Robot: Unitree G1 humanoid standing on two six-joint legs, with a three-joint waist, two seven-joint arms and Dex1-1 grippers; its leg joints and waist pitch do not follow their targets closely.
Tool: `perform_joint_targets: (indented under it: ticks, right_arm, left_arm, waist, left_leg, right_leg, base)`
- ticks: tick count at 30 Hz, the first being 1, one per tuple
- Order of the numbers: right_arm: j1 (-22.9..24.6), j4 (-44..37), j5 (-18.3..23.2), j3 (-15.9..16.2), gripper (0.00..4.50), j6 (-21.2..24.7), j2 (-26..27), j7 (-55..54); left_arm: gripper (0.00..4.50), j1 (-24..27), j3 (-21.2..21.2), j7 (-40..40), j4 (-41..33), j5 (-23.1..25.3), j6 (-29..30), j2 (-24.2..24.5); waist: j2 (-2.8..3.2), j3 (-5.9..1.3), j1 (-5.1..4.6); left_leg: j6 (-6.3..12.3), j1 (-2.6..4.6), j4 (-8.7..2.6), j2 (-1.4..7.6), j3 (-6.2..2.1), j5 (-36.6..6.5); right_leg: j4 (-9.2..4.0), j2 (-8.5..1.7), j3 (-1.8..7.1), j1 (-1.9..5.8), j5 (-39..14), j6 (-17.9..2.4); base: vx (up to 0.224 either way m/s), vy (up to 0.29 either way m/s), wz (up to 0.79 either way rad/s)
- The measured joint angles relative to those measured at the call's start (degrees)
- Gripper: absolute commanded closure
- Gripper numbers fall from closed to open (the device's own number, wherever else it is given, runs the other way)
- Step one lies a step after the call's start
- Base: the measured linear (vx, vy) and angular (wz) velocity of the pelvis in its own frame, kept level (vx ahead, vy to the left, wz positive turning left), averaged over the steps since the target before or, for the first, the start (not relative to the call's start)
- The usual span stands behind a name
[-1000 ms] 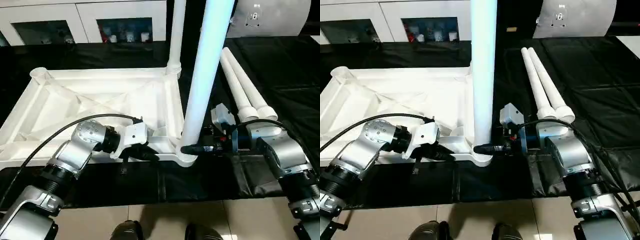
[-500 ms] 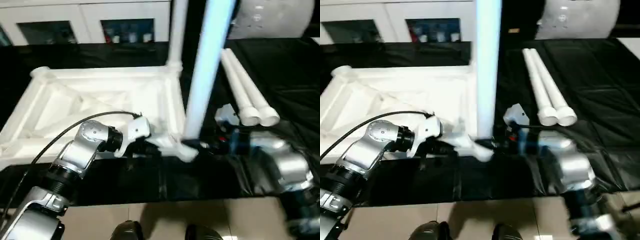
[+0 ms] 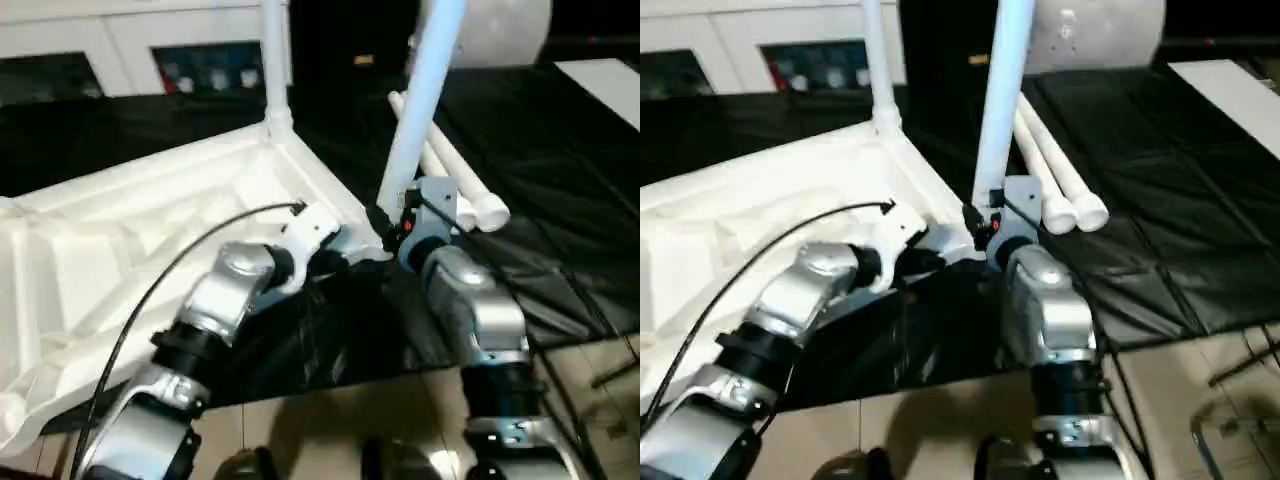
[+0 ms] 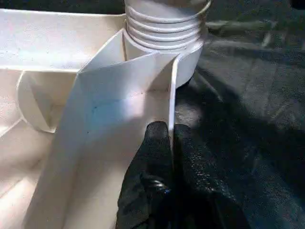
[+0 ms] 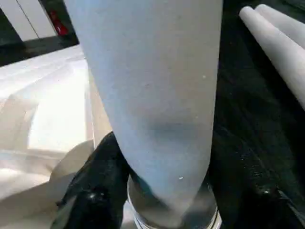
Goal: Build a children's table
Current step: Rotate leg to tighten
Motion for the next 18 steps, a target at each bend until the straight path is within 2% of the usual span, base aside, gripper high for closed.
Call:
perform_joint_targets:
  ticks: [1,2,4,6,9,13,15,16,18]
  right_arm:
    - [0.1,-0.4,-0.1,0.0,1.73,-0.8,0.0,0.0]
    - [0.4,-0.9,0.1,0.0,1.7,-1.2,0.4,0.2]
    - [1.1,-1.9,0.1,0.0,1.52,-1.7,0.4,1.0]
    - [2.1,-2.5,0.3,1.2,1.26,-2.6,-1.7,3.9]
    - [4.0,-3.0,1.4,2.7,1.06,-3.8,-4.7,9.6]
    - [5.6,-3.9,3.5,3.9,0.77,-4.6,-11.5,19.2]
    - [6.3,-4.1,4.5,4.4,0.56,-4.9,-15.5,25.0]
    - [6.4,-4.1,4.9,5.3,0.44,-5.4,-18.3,28.9]
    - [6.8,-4.1,5.7,5.4,0.38,-6.0,-21.6,33.9]
  left_arm:
    - [4.5,0.0,-0.1,-0.3,-0.7,0.0,0.0,0.0]
    - [4.5,0.0,-0.1,-0.2,-1.0,0.0,0.0,0.0]
    - [4.5,0.0,-0.3,-0.4,-1.6,0.0,0.0,0.2]
    - [4.5,0.2,-0.8,-1.5,-2.2,-0.2,-0.5,1.1]
    - [4.5,0.9,-0.8,-3.4,-3.0,-0.8,-1.6,2.8]
    - [4.5,2.0,-1.1,-6.6,-4.0,-1.3,-4.2,5.3]
    - [4.5,2.3,-1.1,-9.1,-4.1,-1.8,-6.1,7.4]
    - [4.5,2.7,-1.2,-11.4,-4.2,-2.4,-7.8,8.9]
    - [4.5,3.2,-1.5,-14.8,-4.4,-3.1,-10.1,11.2]
  waist:
    - [1.02,0.03,1.02]
    - [1.44,0.01,1.22]
    - [1.59,-0.12,0.82]
    - [1.49,-0.1,0.38]
    - [1.49,-0.07,-0.04]
    - [1.49,-0.06,0.07]
    - [1.47,-0.06,0.07]
    - [1.47,-0.06,0.11]
    - [1.46,-0.07,0.26]
  left_leg:
    - [0.0,-0.15,0.34,-0.52,-2.78,0.2]
    - [-0.6,-0.39,0.08,-0.37,-3.42,0.9]
    - [-0.48,-0.62,-0.55,-0.26,-3.2,1.2]
    - [-0.21,-0.69,-0.42,-0.4,-2.68,1.3]
    - [-0.19,-0.66,-0.63,-0.27,-2.28,1.2]
    - [-0.21,-0.71,-0.99,-0.04,-2.1,1.3]
    - [-0.22,-0.77,-1.14,0.11,-1.89,1.3]
    - [-0.22,-1.02,-1.14,0.14,-1.85,1.3]
    - [-0.16,-1.07,-1.23,0.26,-1.81,1.3]
  right_leg:
    - [-0.21,0.09,-1.13,0.11,0.0,0.1]
    - [-0.57,0.24,-1.56,0.05,0.1,0.1]
    - [-1.86,0.5,-1.49,0.02,1.1,-0.7]
    - [-2.11,0.22,-1.27,-0.03,3.1,-1.6]
    - [-2.19,0.19,-1.16,-0.08,3.3,-1.5]
    - [-2.24,0.21,-1.33,-0.16,3.4,-1.1]
    - [-2.23,0.22,-1.34,-0.22,3.8,-0.9]
    - [-2.22,0.22,-1.36,-0.24,4.1,-0.7]
    - [-2.12,0.25,-1.42,-0.31,4.2,-0.8]
  base:
    - [0.1,0.026,-0.37]
    - [0.1,0.026,-0.37]
    - [0.03,0.019,-0.1]
    - [0.0,0.0,0.0]
    - [0.0,0.0,0.0]
    - [0.0,0.0,0.0]
    - [0.0,0.0,0.0]
    - [0.0,0.0,0.0]
    - [0.0,0.0,0.0]
